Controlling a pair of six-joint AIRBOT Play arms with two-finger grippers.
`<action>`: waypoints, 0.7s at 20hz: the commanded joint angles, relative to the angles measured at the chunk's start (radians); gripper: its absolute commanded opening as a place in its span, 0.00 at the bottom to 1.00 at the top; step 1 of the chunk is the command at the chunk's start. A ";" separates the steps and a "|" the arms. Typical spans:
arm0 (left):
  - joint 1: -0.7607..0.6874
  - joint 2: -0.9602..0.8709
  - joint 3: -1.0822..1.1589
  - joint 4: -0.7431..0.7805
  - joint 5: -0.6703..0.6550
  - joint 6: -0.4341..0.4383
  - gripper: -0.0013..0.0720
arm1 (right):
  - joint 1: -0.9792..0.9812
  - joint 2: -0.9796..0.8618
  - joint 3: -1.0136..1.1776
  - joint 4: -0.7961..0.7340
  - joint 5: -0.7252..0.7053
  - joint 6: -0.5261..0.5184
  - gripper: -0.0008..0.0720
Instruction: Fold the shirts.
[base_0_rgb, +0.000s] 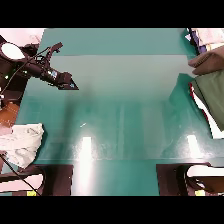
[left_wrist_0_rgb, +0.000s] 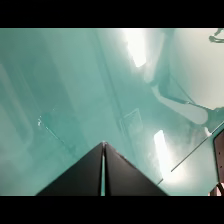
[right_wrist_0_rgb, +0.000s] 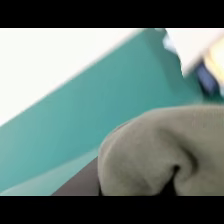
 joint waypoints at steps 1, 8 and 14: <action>0.001 0.000 0.000 -0.002 -0.008 -0.009 0.08 | -0.018 -0.020 0.160 -0.001 0.085 -0.004 0.03; 0.000 0.000 0.000 -0.002 -0.011 -0.008 0.08 | -0.102 0.023 0.265 -0.150 0.329 0.104 0.03; 0.000 0.000 0.000 -0.002 -0.042 -0.001 0.08 | -0.210 0.161 -0.005 -0.265 0.406 0.107 0.03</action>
